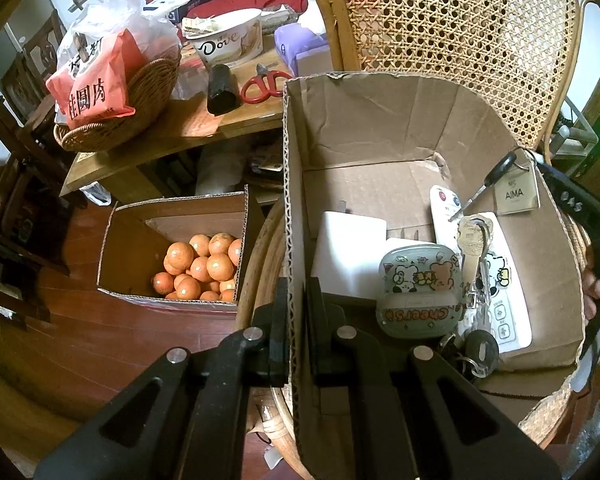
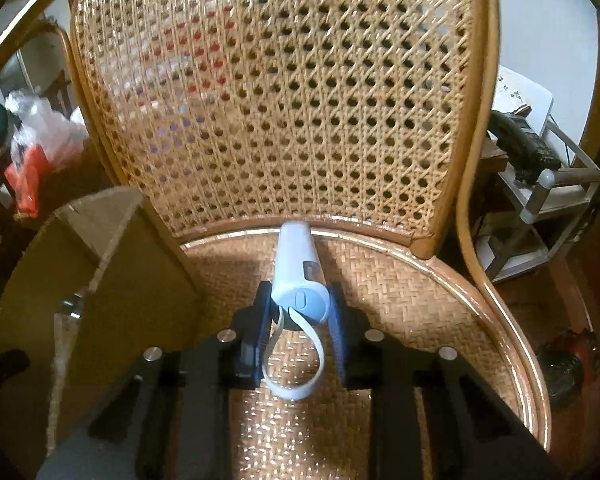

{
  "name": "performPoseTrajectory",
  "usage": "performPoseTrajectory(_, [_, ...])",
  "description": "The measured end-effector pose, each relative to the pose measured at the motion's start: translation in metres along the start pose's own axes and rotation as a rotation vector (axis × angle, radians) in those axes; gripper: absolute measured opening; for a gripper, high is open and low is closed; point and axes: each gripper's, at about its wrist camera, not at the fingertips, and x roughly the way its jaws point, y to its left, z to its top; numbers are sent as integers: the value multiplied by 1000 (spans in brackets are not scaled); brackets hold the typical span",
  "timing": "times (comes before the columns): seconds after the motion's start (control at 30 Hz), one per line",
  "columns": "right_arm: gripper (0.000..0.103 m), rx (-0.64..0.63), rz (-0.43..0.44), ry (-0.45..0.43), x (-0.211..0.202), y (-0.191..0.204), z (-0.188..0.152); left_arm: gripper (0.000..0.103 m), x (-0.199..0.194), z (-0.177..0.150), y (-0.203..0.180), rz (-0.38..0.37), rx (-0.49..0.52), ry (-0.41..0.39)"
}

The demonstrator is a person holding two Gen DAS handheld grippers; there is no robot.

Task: Organize rigid objects
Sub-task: 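Lift the power bank with its cable and carry it over the box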

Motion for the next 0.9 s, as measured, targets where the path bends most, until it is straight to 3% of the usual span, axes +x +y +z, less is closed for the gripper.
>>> performPoseTrajectory(0.13, [29, 69, 19, -75, -23, -6, 8, 7, 1, -1, -1, -4, -5, 0])
performPoseTrajectory(0.3, [29, 73, 53, -139, -54, 7, 6, 7, 2, -1, -1, -6, -7, 1])
performPoseTrajectory(0.47, [29, 60, 90, -223, -64, 24, 29, 6, 1, -1, -2, -10, -9, -3])
performPoseTrajectory(0.7, [29, 53, 201, -337, -118, 51, 41, 6, -2, -2, 0, -17, -14, -5])
performPoseTrajectory(0.9, [29, -27, 288, -329, -127, 85, 33, 6, -4, -2, 0, -19, -19, -9])
